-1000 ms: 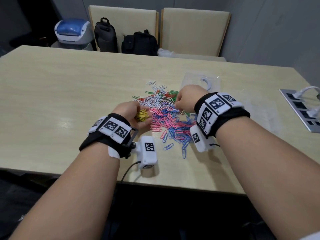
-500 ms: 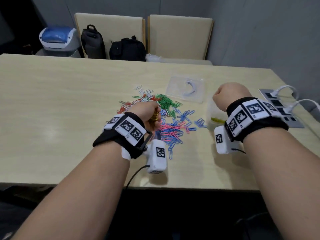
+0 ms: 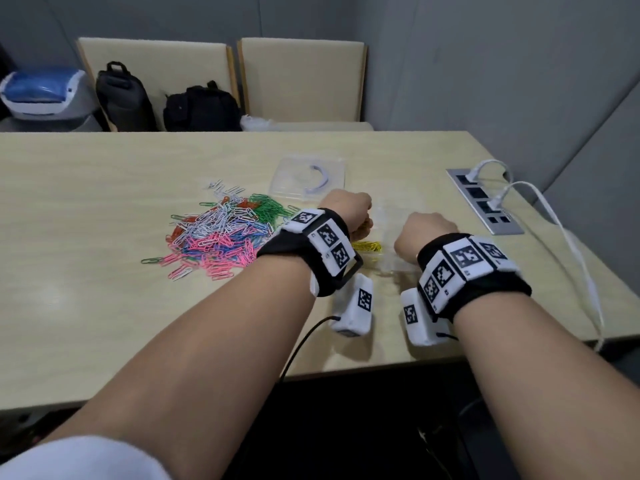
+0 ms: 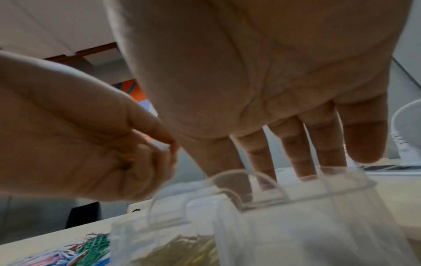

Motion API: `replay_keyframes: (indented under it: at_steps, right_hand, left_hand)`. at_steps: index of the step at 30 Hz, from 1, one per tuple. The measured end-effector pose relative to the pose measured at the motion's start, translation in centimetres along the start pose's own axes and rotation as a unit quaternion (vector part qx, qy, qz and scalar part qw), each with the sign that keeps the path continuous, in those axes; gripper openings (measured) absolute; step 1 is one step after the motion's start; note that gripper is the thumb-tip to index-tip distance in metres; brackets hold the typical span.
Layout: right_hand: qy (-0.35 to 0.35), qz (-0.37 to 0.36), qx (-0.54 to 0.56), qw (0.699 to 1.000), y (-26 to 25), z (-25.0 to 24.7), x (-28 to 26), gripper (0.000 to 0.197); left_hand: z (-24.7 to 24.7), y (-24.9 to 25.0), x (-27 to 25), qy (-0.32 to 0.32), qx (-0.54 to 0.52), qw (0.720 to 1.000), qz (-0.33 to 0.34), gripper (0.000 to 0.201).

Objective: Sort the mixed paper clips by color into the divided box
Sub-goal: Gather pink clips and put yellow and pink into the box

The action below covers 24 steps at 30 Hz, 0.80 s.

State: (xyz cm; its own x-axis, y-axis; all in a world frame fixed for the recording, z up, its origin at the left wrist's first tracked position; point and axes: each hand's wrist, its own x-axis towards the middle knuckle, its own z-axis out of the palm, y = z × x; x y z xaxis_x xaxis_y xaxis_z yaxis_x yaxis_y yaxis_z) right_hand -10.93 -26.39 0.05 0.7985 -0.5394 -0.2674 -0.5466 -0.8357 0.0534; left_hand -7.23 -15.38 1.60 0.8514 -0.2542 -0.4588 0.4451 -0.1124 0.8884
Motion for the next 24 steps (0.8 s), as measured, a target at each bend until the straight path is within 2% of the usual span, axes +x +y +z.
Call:
replay_keyframes:
  at_steps: [3, 7, 9, 12, 17, 20, 22, 24]
  right_hand:
    - [0.0, -0.006, 0.014, 1.0, -0.1, 0.1, 0.0, 0.019]
    - [0.0, -0.01, 0.01, 1.0, 0.2, 0.1, 0.2, 0.02]
    - [-0.003, -0.01, 0.007, 1.0, 0.2, 0.1, 0.3, 0.025]
    - [-0.002, -0.01, 0.006, 1.0, 0.0, 0.0, 0.4, 0.027]
    - [-0.002, 0.003, 0.014, 1.0, -0.5, -0.3, 0.0, 0.028]
    - [0.015, 0.017, 0.017, 1.0, -1.6, -0.7, -0.7, 0.036]
    - [0.052, -0.005, 0.02, 0.998, -2.8, -1.3, -1.4, 0.038]
    - [0.078, -0.057, 0.033, 0.995, -4.7, -2.1, -2.4, 0.039]
  left_hand:
    - [1.1, -0.6, 1.0, 0.014, 0.161, 0.986, 0.049, 0.018]
    - [1.6, -1.3, 1.3, 0.025, 0.35, 0.93, 0.109, 0.033]
    - [1.7, -1.5, 1.2, 0.022, 0.396, 0.909, 0.126, 0.033]
    - [1.2, -1.4, 0.6, 0.016, 0.397, 0.905, 0.151, 0.03]
    - [-1.3, -1.9, -1.3, 0.009, 0.282, 0.934, 0.22, 0.021]
    - [-4.1, -2.0, -2.2, -0.02, 0.189, 0.963, 0.191, 0.017]
    - [-6.9, -1.8, -2.3, -0.003, 0.202, 0.967, 0.157, 0.017]
    - [-10.2, -1.6, -2.3, 0.048, 0.252, 0.958, 0.129, 0.016]
